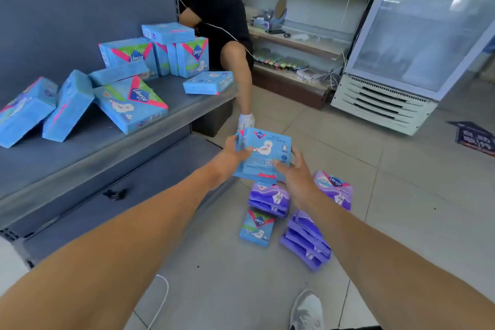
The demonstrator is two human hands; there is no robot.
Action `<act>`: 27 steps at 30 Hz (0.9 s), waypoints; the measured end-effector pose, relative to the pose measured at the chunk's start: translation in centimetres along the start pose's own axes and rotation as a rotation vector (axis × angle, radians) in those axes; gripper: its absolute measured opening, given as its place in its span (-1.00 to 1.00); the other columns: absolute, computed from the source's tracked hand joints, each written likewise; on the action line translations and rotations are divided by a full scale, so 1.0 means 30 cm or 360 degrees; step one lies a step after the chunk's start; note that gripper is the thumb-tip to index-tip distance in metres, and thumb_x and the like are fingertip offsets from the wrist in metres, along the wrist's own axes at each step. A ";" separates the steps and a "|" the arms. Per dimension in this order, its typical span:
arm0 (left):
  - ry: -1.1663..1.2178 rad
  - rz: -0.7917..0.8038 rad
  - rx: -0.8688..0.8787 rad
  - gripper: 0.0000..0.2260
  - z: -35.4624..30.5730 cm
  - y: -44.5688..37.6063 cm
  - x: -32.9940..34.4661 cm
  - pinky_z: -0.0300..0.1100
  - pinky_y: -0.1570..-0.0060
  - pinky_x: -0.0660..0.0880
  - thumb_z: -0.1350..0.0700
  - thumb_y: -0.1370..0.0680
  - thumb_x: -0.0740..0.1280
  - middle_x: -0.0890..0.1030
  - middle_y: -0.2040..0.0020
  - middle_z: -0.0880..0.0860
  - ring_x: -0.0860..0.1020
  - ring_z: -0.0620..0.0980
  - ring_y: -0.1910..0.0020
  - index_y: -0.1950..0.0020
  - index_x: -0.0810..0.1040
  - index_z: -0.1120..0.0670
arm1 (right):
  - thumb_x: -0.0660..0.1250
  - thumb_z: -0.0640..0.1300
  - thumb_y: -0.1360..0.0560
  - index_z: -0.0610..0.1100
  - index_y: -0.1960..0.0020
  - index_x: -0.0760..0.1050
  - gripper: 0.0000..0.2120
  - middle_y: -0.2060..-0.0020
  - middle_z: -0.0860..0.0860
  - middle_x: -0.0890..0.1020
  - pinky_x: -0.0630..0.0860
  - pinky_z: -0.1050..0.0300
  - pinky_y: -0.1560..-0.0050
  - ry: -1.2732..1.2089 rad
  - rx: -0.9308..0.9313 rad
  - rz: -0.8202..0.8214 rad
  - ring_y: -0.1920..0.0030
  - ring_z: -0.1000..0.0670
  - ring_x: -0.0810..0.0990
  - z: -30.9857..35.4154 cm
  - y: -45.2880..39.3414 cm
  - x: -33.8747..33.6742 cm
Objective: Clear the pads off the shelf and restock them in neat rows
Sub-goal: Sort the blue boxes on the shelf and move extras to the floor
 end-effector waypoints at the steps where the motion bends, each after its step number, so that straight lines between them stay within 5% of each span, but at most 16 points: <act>1: -0.0103 0.0045 -0.0017 -0.46 0.035 -0.033 0.017 -0.11 0.03 0.63 0.06 -0.58 0.34 0.48 -0.26 0.06 0.57 0.02 -0.16 -0.44 0.11 0.06 | 0.33 -0.22 -0.55 0.16 -0.15 0.36 -0.67 -0.07 0.03 0.63 0.61 -0.14 -0.09 0.0034 -0.0008 -0.0041 -0.05 -0.07 0.67 -0.031 -0.017 0.001; 3: -0.0366 0.0073 -0.0029 -0.20 0.121 -0.113 0.036 0.11 -0.20 0.52 -0.03 -0.46 0.39 0.31 -0.45 0.08 0.43 0.09 -0.36 -0.55 -0.03 -0.08 | 0.37 -0.04 -0.47 0.19 -0.30 0.30 -0.54 -0.10 0.08 0.63 0.59 -0.19 -0.12 0.0155 -0.0005 -0.0161 -0.07 -0.04 0.66 -0.107 -0.065 0.002; 5: -0.0601 0.0094 -0.0010 -0.28 0.204 -0.191 0.046 0.16 -0.30 0.43 -0.03 -0.48 0.29 0.32 -0.47 0.03 0.41 0.09 -0.37 -0.54 -0.03 -0.18 | 0.38 0.11 -0.34 0.28 -0.42 0.16 -0.29 -0.19 0.13 0.59 0.54 -0.16 -0.20 0.0231 -0.0005 -0.0257 -0.16 -0.01 0.62 -0.187 -0.110 -0.009; 7: -0.0800 0.0112 -0.0009 -0.34 0.226 -0.194 0.072 0.07 -0.26 0.46 0.05 -0.58 0.21 0.41 -0.40 0.02 0.49 0.10 -0.27 -0.55 -0.11 -0.19 | 0.38 -0.02 -0.45 0.20 -0.52 0.03 -0.22 -0.31 0.11 0.47 0.43 -0.08 -0.33 0.0309 -0.0013 -0.0272 -0.28 0.02 0.50 -0.251 -0.124 -0.005; 11: -0.1229 0.0078 -0.0019 -0.31 0.407 -0.272 0.111 -0.01 -0.06 0.48 0.16 -0.66 0.13 0.45 -0.33 0.15 0.56 0.18 -0.10 -0.54 -0.32 -0.19 | 0.25 -0.19 -0.56 0.12 -0.57 -0.15 -0.22 -0.31 -0.03 0.50 0.50 -0.17 -0.25 0.0358 0.0134 -0.0315 -0.20 -0.11 0.57 -0.425 -0.195 -0.010; 14: -0.1223 0.0191 0.0016 -0.27 0.573 -0.327 0.119 -0.03 -0.17 0.47 0.09 -0.58 0.23 0.37 -0.40 0.12 0.50 0.17 -0.21 -0.51 -0.22 -0.31 | 0.24 -0.18 -0.60 0.02 -0.58 -0.10 -0.30 -0.33 -0.13 0.48 0.45 -0.07 -0.27 0.0715 0.0173 -0.0330 -0.26 -0.19 0.51 -0.533 -0.236 -0.028; 18: -0.1268 0.0415 0.0005 -0.19 0.769 -0.379 0.104 -0.39 -0.26 0.28 0.18 -0.51 0.41 0.18 -0.51 0.07 0.36 0.06 -0.41 -0.55 -0.02 -0.23 | 0.23 -0.16 -0.59 -0.02 -0.59 -0.09 -0.29 -0.31 -0.16 0.50 0.50 -0.15 -0.20 0.0937 0.0166 -0.0311 -0.24 -0.22 0.54 -0.705 -0.288 -0.048; 22: -0.1304 0.0475 -0.0057 -0.32 0.899 -0.427 0.118 -0.02 -0.42 0.30 0.18 -0.56 0.34 0.15 -0.55 0.10 0.27 0.15 -0.47 -0.55 0.11 -0.24 | 0.21 -0.02 -0.62 0.01 -0.59 -0.01 -0.37 -0.40 -0.18 0.31 0.34 0.04 -0.29 0.1207 0.0252 -0.0168 -0.39 -0.16 0.36 -0.845 -0.317 -0.070; 25: -0.0982 0.0513 -0.0100 -0.32 0.990 -0.452 0.126 -0.09 -0.33 0.42 0.31 -0.55 0.32 0.25 -0.49 0.06 0.38 0.08 -0.41 -0.50 0.20 -0.25 | 0.20 0.04 -0.62 0.04 -0.58 0.02 -0.40 -0.42 -0.14 0.25 0.31 0.09 -0.30 0.1305 0.0212 -0.0072 -0.41 -0.12 0.31 -0.943 -0.336 -0.091; 27: -0.1117 0.0518 -0.0121 -0.33 1.034 -0.466 0.124 -0.09 -0.38 0.36 0.27 -0.56 0.33 0.22 -0.51 0.08 0.33 0.09 -0.44 -0.52 0.18 -0.23 | 0.20 0.06 -0.61 0.04 -0.57 0.04 -0.40 -0.45 -0.11 0.22 0.32 0.10 -0.30 0.1309 0.0210 -0.0031 -0.43 -0.09 0.30 -0.995 -0.349 -0.103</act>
Point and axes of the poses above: each hand's wrist, its own y-axis away from the middle knuckle, its own x-axis out of the palm, z = x × y, the point moved 1 cm from there along -y, towards the middle knuckle
